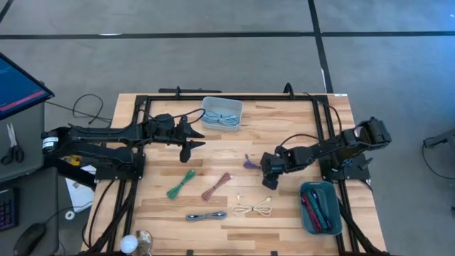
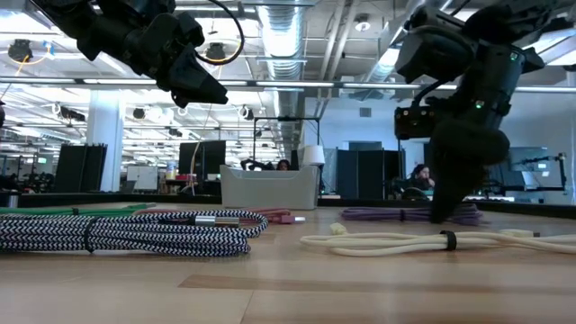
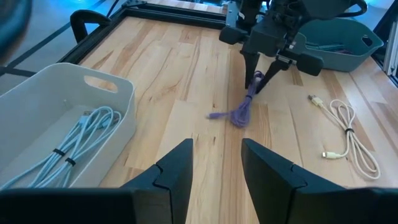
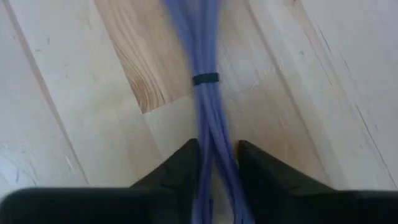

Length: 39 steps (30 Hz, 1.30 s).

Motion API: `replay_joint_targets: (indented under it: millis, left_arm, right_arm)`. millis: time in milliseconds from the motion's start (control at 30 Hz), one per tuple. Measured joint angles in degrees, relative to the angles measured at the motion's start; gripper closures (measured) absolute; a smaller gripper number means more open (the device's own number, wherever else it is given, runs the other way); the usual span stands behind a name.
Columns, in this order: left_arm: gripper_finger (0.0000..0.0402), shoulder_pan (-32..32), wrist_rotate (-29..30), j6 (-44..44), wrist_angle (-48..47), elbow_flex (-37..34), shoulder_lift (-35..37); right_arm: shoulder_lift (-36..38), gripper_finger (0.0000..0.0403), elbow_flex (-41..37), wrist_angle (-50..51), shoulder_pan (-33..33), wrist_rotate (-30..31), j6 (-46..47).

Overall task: Pick & Place USB Port
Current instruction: Put the violet charger cable into the gray bin

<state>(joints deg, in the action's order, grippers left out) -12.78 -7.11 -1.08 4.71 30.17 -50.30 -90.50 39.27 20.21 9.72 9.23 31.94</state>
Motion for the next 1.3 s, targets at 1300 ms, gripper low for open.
replay_joint_targets:
  millis: [1300]
  left_arm:
    - [0.0266,0.0,0.0,0.0,0.0,0.0,0.0]
  right_arm:
    - [10.0,0.0392,9.5,0.8,-9.8,1.1,-16.8]
